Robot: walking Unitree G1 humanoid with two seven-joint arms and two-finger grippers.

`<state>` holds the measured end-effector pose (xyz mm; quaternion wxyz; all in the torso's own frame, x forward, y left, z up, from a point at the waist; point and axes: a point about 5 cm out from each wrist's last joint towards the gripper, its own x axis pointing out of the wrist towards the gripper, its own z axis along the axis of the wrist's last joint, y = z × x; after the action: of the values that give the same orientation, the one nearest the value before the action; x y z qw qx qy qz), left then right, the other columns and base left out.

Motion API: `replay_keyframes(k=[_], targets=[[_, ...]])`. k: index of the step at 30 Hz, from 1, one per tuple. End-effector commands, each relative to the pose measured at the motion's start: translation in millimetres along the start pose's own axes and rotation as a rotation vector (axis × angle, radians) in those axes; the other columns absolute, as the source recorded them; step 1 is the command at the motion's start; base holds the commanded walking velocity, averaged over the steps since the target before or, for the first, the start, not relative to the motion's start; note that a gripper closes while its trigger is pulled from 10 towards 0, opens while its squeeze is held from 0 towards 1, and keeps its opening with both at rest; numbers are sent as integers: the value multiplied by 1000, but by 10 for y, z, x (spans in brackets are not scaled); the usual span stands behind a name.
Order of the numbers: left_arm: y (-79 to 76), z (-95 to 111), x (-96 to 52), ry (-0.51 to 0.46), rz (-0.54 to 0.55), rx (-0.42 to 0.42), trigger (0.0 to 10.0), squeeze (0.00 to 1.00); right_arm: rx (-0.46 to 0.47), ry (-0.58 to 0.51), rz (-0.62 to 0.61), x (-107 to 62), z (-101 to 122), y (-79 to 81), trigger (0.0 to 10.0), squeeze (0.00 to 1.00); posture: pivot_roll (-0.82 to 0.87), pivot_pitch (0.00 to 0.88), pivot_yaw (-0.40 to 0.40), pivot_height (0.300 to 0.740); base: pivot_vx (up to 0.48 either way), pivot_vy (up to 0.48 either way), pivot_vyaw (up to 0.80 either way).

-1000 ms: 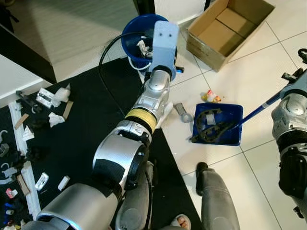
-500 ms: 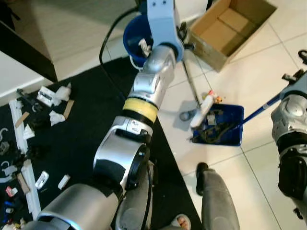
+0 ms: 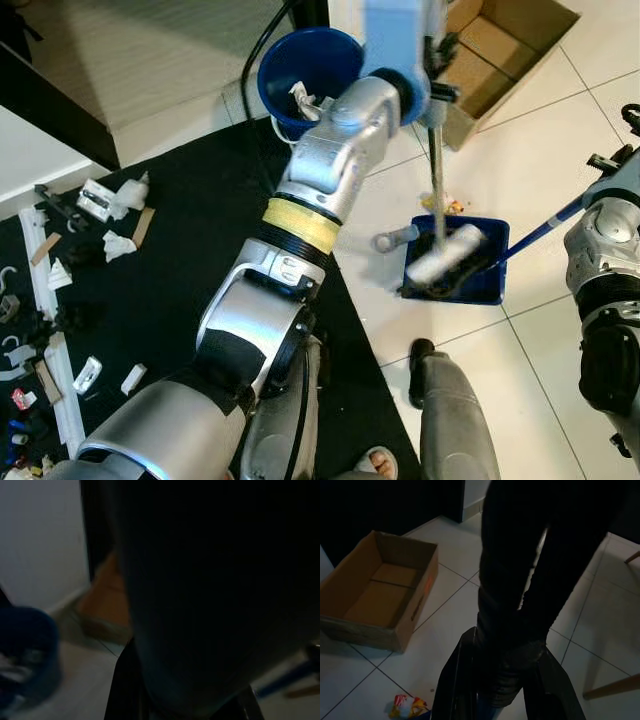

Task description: Sweep floor

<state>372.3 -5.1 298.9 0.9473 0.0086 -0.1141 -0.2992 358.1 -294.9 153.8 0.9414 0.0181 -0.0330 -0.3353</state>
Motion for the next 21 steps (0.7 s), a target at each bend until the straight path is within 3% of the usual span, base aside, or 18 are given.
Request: replay_keyframes(k=[1, 2, 7, 9, 14, 21], targets=[[82, -2, -40, -34, 25, 46, 10000, 0, -113, 195, -24, -196, -516, -155, 10000, 0, 132, 412, 114, 740, 0, 0, 0], [173, -60, -80, -38, 45, 47, 10000, 0, -114, 195, -23, -200, -523, -158, 10000, 0, 131, 412, 112, 740, 0, 0, 0], [259, -276, -154, -59, 48, 82, 10000, 0, -118, 196, -21, -202, -530, -169, 10000, 0, 123, 416, 109, 740, 0, 0, 0], [248, -344, -174, -52, 29, 100, 10000, 0, -119, 195, -21, -203, -531, -170, 10000, 0, 122, 416, 109, 740, 0, 0, 0], [131, -790, -309, 39, -85, 202, 10000, 0, -123, 192, -21, -216, -545, -173, 10000, 0, 108, 424, 109, 740, 0, 0, 0], [28, -1111, -405, 82, -72, 285, 10000, 0, -132, 196, -23, -242, -584, -189, 10000, 0, 108, 430, 109, 740, 0, 0, 0]])
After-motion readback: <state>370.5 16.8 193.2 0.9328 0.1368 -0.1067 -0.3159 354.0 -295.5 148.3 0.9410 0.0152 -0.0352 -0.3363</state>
